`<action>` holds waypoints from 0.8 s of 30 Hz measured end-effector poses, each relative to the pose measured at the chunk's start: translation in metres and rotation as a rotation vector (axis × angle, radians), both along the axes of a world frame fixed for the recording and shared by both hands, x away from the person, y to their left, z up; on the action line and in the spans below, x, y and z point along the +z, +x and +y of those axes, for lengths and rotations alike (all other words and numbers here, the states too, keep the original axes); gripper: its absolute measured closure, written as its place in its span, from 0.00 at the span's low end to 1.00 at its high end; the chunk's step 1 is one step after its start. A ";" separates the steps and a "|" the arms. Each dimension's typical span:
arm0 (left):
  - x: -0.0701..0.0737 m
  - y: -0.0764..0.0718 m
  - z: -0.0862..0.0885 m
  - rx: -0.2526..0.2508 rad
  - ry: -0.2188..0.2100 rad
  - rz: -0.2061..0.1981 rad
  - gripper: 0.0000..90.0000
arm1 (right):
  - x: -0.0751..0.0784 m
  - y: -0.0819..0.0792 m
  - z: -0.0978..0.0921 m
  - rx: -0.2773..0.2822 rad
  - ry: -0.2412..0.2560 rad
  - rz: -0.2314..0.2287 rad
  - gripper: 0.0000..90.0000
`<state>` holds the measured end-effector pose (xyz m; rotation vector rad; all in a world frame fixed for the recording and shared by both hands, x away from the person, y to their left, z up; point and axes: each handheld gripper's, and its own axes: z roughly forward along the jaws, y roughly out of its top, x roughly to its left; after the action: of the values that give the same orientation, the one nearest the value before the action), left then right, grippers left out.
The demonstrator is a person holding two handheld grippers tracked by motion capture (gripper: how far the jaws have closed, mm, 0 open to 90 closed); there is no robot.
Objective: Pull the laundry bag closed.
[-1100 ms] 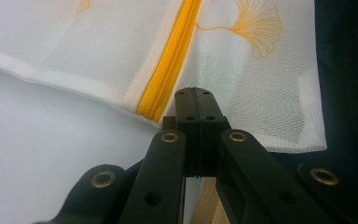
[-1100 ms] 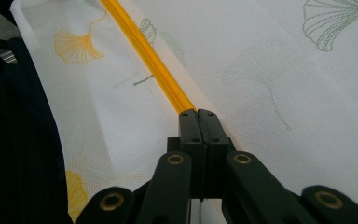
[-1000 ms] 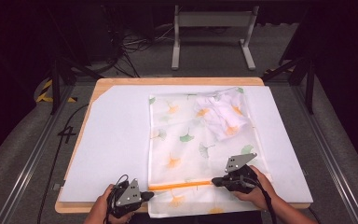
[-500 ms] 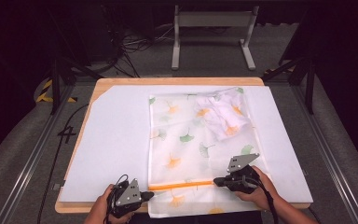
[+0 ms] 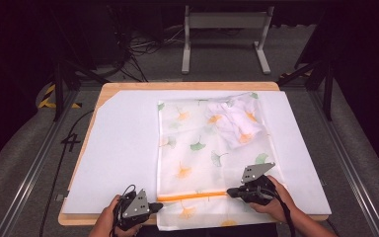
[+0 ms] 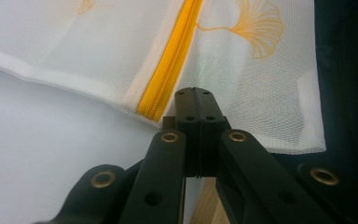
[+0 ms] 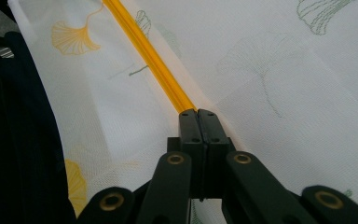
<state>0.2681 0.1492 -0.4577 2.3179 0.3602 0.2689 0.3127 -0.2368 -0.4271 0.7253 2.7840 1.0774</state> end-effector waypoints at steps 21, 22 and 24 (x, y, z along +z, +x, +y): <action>0.000 0.000 0.000 0.003 -0.005 0.001 1.00 | 0.000 -0.001 -0.010 -0.024 -0.002 0.002 1.00; 0.000 0.000 0.000 0.003 -0.005 0.001 1.00 | 0.000 -0.001 -0.010 -0.023 -0.002 0.001 1.00; 0.000 0.000 0.000 0.001 -0.002 0.000 1.00 | 0.000 -0.001 -0.011 -0.025 -0.001 -0.001 1.00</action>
<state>0.2679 0.1490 -0.4578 2.3157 0.3618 0.2690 0.3112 -0.2475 -0.4271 0.7579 2.7670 1.0710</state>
